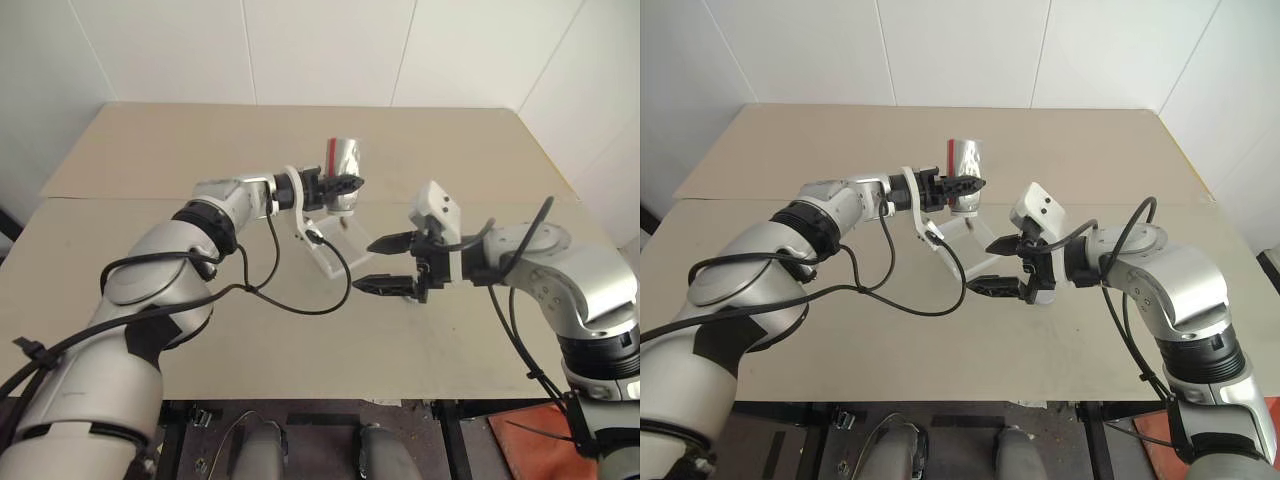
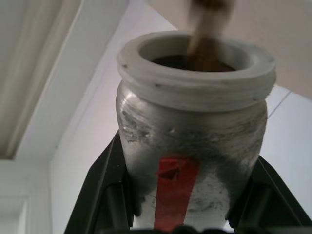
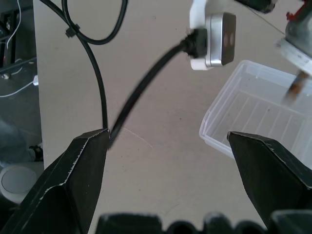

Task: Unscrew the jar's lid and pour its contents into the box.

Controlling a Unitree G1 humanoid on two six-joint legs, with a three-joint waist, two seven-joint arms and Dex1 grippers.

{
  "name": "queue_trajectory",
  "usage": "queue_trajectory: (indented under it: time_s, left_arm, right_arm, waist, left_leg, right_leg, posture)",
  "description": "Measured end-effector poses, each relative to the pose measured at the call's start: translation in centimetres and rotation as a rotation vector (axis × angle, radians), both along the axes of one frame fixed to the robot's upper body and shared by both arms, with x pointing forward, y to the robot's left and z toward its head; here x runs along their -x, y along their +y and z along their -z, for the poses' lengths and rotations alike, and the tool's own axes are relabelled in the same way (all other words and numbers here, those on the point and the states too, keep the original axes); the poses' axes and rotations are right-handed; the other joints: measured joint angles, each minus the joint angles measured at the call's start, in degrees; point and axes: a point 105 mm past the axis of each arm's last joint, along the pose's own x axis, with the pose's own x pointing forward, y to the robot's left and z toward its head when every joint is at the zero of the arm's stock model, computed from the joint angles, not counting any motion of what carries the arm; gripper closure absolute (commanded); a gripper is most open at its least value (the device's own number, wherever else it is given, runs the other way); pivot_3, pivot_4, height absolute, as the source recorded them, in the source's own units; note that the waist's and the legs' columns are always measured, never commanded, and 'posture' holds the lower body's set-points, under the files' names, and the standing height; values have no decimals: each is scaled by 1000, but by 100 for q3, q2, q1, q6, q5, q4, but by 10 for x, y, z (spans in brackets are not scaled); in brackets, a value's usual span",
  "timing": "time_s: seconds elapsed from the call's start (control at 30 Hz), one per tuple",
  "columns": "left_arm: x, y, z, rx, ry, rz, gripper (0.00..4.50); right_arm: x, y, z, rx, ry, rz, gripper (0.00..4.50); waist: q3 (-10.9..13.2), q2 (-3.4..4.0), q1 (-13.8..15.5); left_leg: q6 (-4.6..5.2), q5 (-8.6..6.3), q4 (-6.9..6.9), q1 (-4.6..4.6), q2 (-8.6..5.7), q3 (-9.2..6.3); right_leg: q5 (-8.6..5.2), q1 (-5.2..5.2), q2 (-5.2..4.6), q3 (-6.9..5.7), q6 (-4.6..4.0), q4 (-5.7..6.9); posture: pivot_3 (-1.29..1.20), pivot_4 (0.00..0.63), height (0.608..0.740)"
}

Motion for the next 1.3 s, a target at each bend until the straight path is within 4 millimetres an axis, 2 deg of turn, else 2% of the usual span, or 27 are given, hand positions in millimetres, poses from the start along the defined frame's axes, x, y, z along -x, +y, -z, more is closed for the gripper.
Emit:
queue_trajectory:
  time_s: [0.23, 0.37, 0.43, 0.5, 0.53, 0.6, 0.63, 0.77, 0.87, 1.03, 1.23, 1.3]
  left_arm:
    - [-6, 11, 1, 24, 17, -51, 2585]
    - [-10, 14, -9, 152, 77, -104, 2585]
    - [-13, 20, -21, 291, 157, -155, 2585]
    - [-19, 39, -37, 516, 277, -230, 2585]
    - [-20, 46, -40, 572, 310, -250, 2585]
    - [-23, 72, -42, 871, 551, -313, 2585]
    - [-23, 79, -38, 939, 626, -326, 2585]
    - [-18, 96, 0, 1324, 1188, -386, 2585]
    - [-3, 111, 18, 1533, 1580, -412, 2585]
    - [25, 116, 19, 1591, 1856, -344, 2585]
    - [37, 120, 62, 1731, 1970, -354, 2585]
    - [37, 120, 69, 1765, 1970, -347, 2585]
  right_arm:
    - [6, -1, -2, -22, -27, 14, 24]
    - [6, -1, -4, -26, -36, 17, 24]
    - [6, -1, -5, -26, -42, 17, 24]
    - [7, -1, -5, -29, -54, 12, 24]
    - [7, -1, -4, -33, -56, 13, 24]
    - [8, -2, -1, -38, -57, 11, 24]
    - [8, -2, -1, -39, -59, 11, 24]
    - [7, -1, -5, -49, -105, 2, 24]
    - [6, -3, -5, -55, -156, 5, 24]
    - [5, -5, -7, -54, -209, -7, 24]
    - [6, -6, -6, -62, -227, -24, 24]
    - [6, -6, -6, -64, -233, -26, 24]
  waist:
    - [0, -1, 36]
    - [0, -1, 35]
    - [0, 0, 26]
    - [0, 0, -7]
    - [0, 0, -14]
    - [-2, 3, -37]
    - [-2, 3, -39]
    - [-2, 5, -36]
    - [-2, 5, -79]
    - [-4, 6, -114]
    - [-4, 6, -105]
    - [-4, 6, -99]
  left_leg:
    - [0, 0, 4, -4, -3, 0]
    - [0, 0, 6, -5, -3, -1]
    - [0, 0, 5, -5, -2, -1]
    - [-1, 0, 4, -3, 1, -1]
    - [-1, 1, 5, -2, 1, -1]
    - [-2, 2, 4, 7, 3, 4]
    - [-4, 2, 5, 8, 3, 5]
    - [-7, 5, 16, 11, 6, 0]
    - [-7, 4, 16, 13, 6, -6]
    - [-6, 4, 16, 39, 5, -8]
    - [-6, 4, 16, 55, 4, -7]
    - [-6, 4, 16, 53, 4, -7]
  right_leg:
    - [0, 0, -4, -1, 0, 1]
    - [1, 0, -4, -2, 0, 2]
    - [1, 0, -4, -2, 0, 2]
    - [2, -1, -2, -1, -1, 2]
    - [2, 0, -2, -1, -2, 3]
    - [2, 4, -4, 3, -2, 5]
    - [2, 5, -4, 3, -3, 8]
    - [3, 21, -5, -4, -3, 8]
    - [4, 24, -1, -3, -3, 9]
    - [3, 43, 0, 0, -3, 3]
    - [3, 52, 0, 4, -3, 0]
    - [3, 51, -1, 4, -3, -1]
  posture:
    - [0, 150, 740]
    - [0, 150, 740]
    - [0, 150, 740]
    - [0, 150, 740]
    - [0, 150, 740]
    - [0, 150, 740]
    - [0, 150, 740]
    - [0, 150, 740]
    - [0, 150, 740]
    - [0, 150, 740]
    - [0, 150, 740]
    - [0, 150, 740]
